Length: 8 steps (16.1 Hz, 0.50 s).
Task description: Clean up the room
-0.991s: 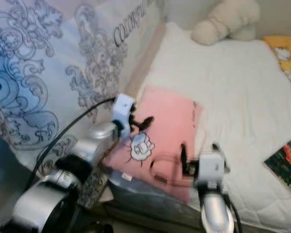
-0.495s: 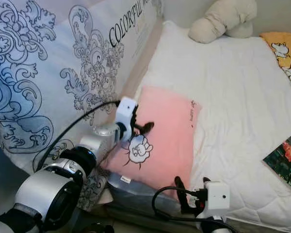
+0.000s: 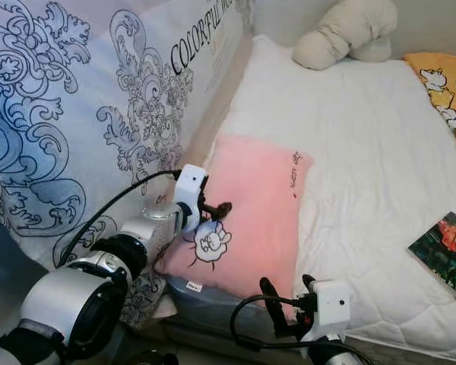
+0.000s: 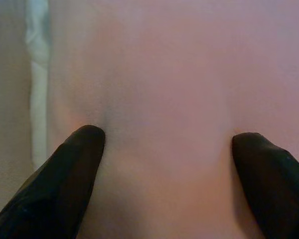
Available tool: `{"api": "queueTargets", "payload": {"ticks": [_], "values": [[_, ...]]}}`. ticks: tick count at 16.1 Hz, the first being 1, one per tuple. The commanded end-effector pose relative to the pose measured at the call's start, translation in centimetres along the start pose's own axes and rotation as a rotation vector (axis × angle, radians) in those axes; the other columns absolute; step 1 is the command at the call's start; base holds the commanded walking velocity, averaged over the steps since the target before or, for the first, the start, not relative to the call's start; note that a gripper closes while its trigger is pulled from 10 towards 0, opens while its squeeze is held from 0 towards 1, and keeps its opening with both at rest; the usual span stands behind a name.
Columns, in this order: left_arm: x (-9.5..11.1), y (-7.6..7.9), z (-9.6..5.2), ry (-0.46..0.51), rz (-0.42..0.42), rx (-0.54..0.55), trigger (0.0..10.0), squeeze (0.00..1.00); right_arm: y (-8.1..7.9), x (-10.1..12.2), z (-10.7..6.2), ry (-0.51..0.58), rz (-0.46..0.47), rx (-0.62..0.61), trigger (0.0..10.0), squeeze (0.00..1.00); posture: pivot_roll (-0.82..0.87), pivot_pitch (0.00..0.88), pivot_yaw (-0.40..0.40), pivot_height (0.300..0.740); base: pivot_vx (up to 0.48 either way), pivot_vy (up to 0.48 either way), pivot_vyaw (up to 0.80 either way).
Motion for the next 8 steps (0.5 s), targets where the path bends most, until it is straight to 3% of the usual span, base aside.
{"api": "queueTargets", "payload": {"ticks": [1,3,8], "values": [[-2.08,0.51,0.14,-0.074,0.010,-0.008,0.0,0.00,-0.10,0.34,0.00,0.000,-0.004,0.011,10.0,0.00,-0.11,0.000,0.003,0.740,0.000,0.000,0.00],[-2.07,1.07,0.28,-0.071,-0.003,-0.023,0.0,0.00,-0.04,0.40,0.12,-0.002,-0.001,0.009,10.0,0.00,-0.11,0.000,0.003,0.740,0.000,0.000,0.00],[-1.91,0.88,0.28,-0.073,0.073,-0.009,0.0,0.00,-0.26,0.39,0.58,-0.007,0.003,0.009,10.0,0.00,-0.11,0.000,0.011,0.740,0.000,0.000,0.00]]}}
Point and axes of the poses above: a point about 5 cm out from each wrist's last joint towards the gripper, its own z axis pointing out of the wrist towards the gripper, its own x axis along the axis of the wrist's last joint, y = z × x, the point moved 4 cm from there along z, pointing out of the wrist towards the gripper, and after that the axes turned 5 degrees about -z, right-handed, at the moved point
